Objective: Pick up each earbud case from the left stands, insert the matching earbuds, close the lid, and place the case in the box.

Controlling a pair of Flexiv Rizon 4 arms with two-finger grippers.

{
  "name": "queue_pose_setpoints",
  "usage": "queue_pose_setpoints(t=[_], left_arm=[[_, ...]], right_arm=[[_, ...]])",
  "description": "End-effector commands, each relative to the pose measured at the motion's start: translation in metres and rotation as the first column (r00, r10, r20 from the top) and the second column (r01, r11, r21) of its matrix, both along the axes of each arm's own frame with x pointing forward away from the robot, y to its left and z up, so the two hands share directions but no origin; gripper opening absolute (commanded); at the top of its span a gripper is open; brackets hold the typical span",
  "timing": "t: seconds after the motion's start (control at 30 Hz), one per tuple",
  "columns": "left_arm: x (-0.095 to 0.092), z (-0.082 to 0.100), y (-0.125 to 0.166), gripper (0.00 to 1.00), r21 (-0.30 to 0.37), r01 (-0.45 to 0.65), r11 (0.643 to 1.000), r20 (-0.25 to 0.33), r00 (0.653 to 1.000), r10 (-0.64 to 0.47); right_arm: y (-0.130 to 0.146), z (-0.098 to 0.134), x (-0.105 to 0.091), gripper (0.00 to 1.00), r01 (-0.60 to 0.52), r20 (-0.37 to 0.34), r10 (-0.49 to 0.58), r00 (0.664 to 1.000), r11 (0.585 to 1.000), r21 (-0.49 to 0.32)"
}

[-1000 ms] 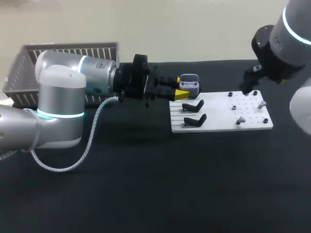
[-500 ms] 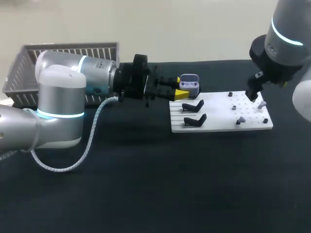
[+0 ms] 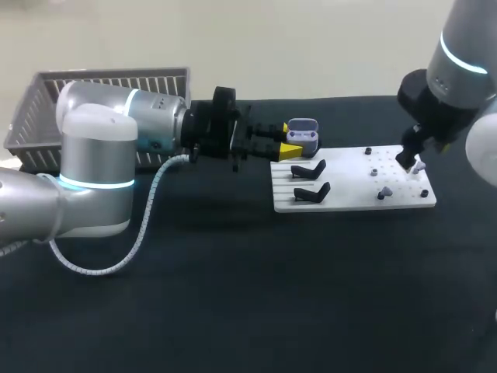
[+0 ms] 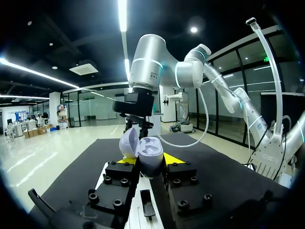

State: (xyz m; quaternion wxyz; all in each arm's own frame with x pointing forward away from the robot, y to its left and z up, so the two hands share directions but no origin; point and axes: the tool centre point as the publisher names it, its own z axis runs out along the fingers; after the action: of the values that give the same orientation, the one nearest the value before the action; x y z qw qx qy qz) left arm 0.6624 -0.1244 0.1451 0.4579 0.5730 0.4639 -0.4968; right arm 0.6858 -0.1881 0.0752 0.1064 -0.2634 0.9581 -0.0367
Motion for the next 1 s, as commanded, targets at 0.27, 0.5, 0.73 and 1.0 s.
queue_pose_setpoints(t=[0.27,0.5,0.73,1.0], left_arm=[[0.000,-0.001,0.000,0.00,-0.001,0.000,1.000,0.001,1.000,0.000],[0.000,-0.001,0.000,0.00,-0.001,0.000,1.000,0.001,1.000,0.000],[0.000,-0.001,0.000,0.00,-0.001,0.000,1.000,0.001,1.000,0.000],[0.000,-0.001,0.000,0.00,-0.001,0.000,1.000,0.001,1.000,0.000]], right_arm=[[-0.002,-0.019,0.007,0.64,-0.025,-0.008,0.025,1.000,1.000,0.015],[-0.009,-0.029,0.015,0.65,-0.029,-0.024,0.029,0.999,1.000,0.005],[-0.015,-0.035,0.020,0.56,-0.028,-0.037,0.028,0.999,1.000,0.002],[-0.016,-0.040,0.028,0.51,-0.036,-0.047,0.036,0.998,0.999,-0.002]])
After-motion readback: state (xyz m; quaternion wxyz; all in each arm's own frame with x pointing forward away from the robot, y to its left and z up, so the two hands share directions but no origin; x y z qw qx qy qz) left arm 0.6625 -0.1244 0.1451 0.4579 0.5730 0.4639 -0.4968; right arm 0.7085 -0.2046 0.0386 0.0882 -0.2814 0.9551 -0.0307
